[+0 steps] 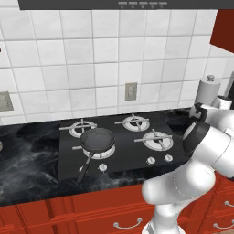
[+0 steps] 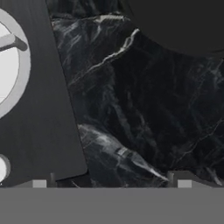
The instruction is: Place both pans onto different burners. Then place the lime and the fish on different pans.
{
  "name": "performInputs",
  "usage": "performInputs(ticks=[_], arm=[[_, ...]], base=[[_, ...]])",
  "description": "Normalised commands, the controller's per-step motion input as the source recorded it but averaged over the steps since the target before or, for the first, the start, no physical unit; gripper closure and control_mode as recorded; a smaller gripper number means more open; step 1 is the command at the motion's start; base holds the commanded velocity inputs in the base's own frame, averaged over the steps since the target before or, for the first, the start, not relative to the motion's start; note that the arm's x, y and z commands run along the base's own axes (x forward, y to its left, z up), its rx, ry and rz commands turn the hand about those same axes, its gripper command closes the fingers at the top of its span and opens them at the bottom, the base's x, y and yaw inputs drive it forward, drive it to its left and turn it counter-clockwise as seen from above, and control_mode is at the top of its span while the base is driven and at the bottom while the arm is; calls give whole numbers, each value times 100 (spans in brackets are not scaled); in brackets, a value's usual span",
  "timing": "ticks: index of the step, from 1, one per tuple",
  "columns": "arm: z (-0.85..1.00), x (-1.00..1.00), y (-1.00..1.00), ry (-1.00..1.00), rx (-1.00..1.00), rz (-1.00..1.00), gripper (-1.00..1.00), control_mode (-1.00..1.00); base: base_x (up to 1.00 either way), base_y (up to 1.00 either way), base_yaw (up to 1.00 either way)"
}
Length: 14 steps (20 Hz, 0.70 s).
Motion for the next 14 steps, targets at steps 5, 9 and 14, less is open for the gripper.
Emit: performInputs(ticks=[5,9,14], arm=[[-2,0,-73,0,0,10,-100,-100],[-9,0,-60,0,0,12,-100,-100],[-17,2,-41,0,0,9,-100,-100]], base=[[0,0,0],[0,0,0],[0,0,0]])
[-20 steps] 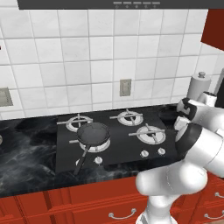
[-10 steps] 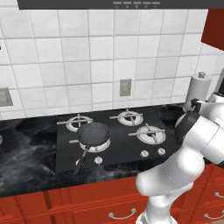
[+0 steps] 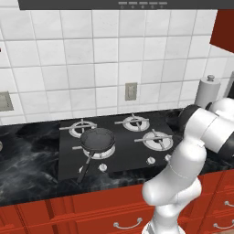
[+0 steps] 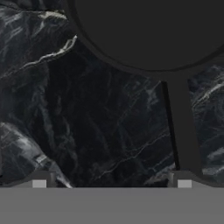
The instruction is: Place both pans onto different burners. Then place the lime and the fish on different pans.
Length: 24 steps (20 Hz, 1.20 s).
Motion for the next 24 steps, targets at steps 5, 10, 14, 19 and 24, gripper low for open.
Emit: performInputs(ticks=[5,10,14,19,24], arm=[[-12,11,-22,0,0,3,-100,-100],[-5,14,-27,0,0,4,-100,-100],[-1,15,-30,1,0,3,-100,-100],[-14,3,-24,3,0,3,-100,-100],[-33,0,-13,1,0,4,-100,-100]], base=[[0,0,0],[0,0,0],[0,0,0],[0,0,0],[0,0,0]])
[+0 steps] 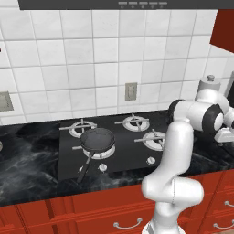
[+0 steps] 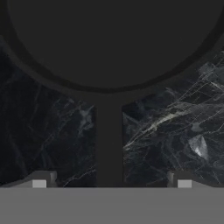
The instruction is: Place both pans onto different burners. Then place the lime and the fish on different pans.
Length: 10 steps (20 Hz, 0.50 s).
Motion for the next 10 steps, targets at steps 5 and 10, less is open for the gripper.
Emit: performInputs(ticks=[5,10], arm=[[-34,1,0,1,0,1,-100,-100],[-28,0,0,2,0,0,-100,-100]], base=[[0,0,0],[0,0,0]])
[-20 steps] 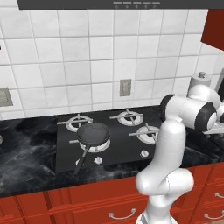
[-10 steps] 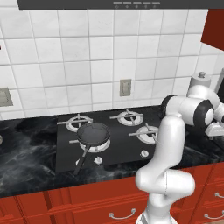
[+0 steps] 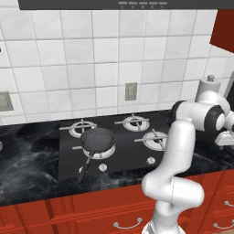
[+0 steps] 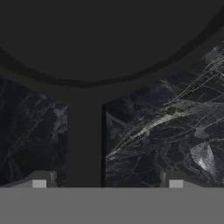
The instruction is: Place both pans onto different burners. Then place the lime and the fish on different pans.
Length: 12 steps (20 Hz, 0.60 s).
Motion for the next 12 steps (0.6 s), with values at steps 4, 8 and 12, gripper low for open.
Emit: performInputs(ticks=[4,8,12], arm=[[-26,0,0,1,0,0,-100,-100],[-28,0,4,2,-2,0,100,-100],[-2,0,0,0,0,0,100,-100]], base=[[0,0,0],[0,0,0],[0,0,0]])
